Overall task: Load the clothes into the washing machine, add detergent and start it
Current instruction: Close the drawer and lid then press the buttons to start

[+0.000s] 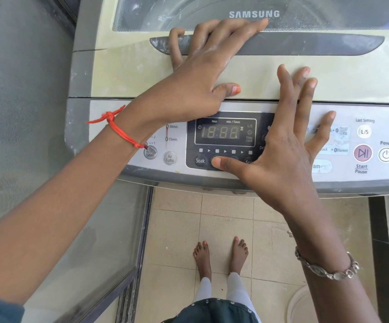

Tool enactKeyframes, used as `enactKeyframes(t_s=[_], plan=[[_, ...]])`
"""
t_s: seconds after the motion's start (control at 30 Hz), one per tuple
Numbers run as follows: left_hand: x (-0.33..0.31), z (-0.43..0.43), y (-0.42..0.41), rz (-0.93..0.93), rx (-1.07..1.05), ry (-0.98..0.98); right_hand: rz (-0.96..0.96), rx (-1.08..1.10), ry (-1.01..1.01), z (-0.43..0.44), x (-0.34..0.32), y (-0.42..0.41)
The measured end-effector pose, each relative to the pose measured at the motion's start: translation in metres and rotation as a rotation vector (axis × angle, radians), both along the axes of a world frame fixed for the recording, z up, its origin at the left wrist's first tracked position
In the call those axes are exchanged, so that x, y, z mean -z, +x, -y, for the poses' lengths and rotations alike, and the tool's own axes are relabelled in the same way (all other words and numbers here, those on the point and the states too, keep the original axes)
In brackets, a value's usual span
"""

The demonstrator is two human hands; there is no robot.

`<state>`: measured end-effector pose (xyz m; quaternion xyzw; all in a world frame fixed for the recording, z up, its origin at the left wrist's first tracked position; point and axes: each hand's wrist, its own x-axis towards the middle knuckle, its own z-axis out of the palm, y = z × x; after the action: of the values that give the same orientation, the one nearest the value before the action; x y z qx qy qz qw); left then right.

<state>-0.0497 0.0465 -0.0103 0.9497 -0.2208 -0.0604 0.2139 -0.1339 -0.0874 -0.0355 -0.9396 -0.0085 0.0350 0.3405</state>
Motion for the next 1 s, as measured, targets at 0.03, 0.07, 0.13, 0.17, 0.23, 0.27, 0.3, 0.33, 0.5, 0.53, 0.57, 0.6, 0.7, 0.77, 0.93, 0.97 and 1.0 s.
enactKeyframes(t_s=[0.03, 0.07, 0.13, 0.17, 0.23, 0.27, 0.3, 0.33, 0.5, 0.53, 0.57, 0.6, 0.7, 0.77, 0.93, 0.97, 1.0], plan=[[0.0, 0.0, 0.0, -0.004, 0.0, -0.001, -0.001, -0.001, -0.003, 0.0, 0.0, 0.0], [0.0, 0.0, 0.0, -0.007, 0.0, -0.003, -0.002, -0.001, -0.004, 0.0, 0.0, 0.0], [-0.001, 0.0, 0.0, -0.014, 0.0, -0.009, -0.002, 0.001, -0.002, 0.0, 0.0, 0.0], [-0.001, 0.0, 0.0, -0.016, -0.001, -0.011, -0.002, 0.003, -0.003, 0.0, 0.0, 0.0], [-0.001, 0.0, 0.0, -0.016, -0.001, -0.009, -0.004, 0.006, -0.004, 0.0, 0.001, 0.001], [-0.001, 0.0, 0.0, -0.015, 0.0, -0.009, -0.005, 0.006, -0.002, 0.0, 0.0, 0.001], [-0.001, 0.0, 0.0, -0.015, 0.0, -0.01, -0.007, 0.005, 0.001, 0.0, 0.0, 0.001], [-0.001, 0.0, -0.001, -0.014, 0.001, -0.011, -0.009, 0.005, 0.002, 0.001, 0.0, 0.001], [-0.001, 0.001, 0.0, 0.001, 0.0, -0.006, -0.011, 0.008, 0.011, 0.0, 0.0, 0.002], [-0.001, 0.001, 0.001, 0.002, 0.001, -0.005, -0.013, 0.01, 0.014, 0.0, 0.0, 0.002], [0.0, 0.001, 0.001, 0.0, 0.002, -0.005, -0.014, 0.011, 0.015, 0.0, 0.0, 0.002], [0.0, 0.001, 0.001, -0.003, 0.003, -0.009, -0.013, 0.01, 0.017, 0.0, 0.0, 0.002], [0.002, 0.001, 0.002, 0.004, 0.005, -0.023, -0.01, 0.006, 0.02, 0.001, 0.001, 0.002], [0.004, 0.0, 0.004, 0.005, 0.005, -0.019, -0.008, 0.004, 0.019, 0.001, 0.001, 0.003], [0.007, -0.001, 0.005, 0.044, 0.02, -0.044, -0.012, -0.005, 0.034, 0.0, 0.002, 0.002], [0.008, -0.001, 0.005, 0.039, 0.022, -0.048, -0.014, -0.005, 0.033, 0.0, 0.002, 0.003], [0.009, -0.002, 0.005, 0.035, 0.027, -0.041, -0.017, -0.004, 0.033, 0.0, 0.002, 0.003]])
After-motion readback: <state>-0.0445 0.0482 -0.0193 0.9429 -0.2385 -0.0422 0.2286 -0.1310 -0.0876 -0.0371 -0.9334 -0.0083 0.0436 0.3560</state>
